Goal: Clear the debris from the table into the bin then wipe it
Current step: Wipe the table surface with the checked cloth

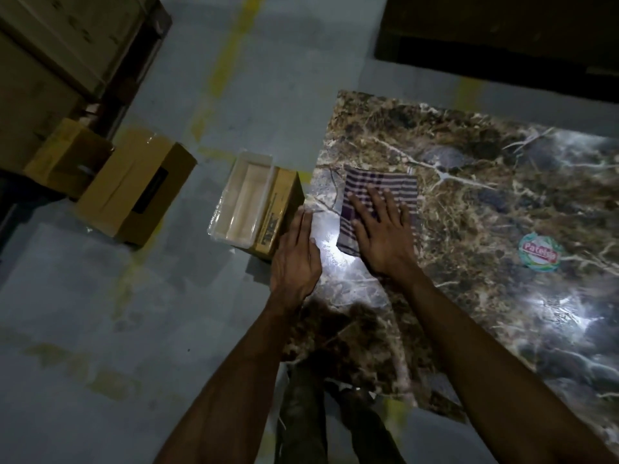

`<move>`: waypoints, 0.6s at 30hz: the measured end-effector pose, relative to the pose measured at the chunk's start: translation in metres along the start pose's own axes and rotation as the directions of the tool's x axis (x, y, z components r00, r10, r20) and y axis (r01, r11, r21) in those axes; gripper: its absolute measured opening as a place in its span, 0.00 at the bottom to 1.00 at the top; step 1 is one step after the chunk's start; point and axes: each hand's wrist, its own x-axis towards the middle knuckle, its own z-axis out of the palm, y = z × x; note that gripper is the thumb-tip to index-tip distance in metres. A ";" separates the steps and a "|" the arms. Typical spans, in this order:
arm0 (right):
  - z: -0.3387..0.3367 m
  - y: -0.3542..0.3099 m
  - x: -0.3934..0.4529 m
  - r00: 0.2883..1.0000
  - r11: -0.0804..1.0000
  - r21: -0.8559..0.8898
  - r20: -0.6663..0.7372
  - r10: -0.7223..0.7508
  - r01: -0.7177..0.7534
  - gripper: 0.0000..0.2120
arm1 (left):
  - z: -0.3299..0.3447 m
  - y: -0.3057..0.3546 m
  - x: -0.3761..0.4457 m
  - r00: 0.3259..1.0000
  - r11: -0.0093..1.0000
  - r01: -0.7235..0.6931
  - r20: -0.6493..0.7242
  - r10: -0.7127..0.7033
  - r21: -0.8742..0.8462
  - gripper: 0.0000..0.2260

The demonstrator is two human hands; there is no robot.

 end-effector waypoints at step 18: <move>0.013 -0.040 0.077 0.985 0.986 -0.005 -0.051 0.167 -0.168 0.25 | 0.001 0.001 0.078 1.000 0.983 0.019 0.003 -0.019 -0.182 0.23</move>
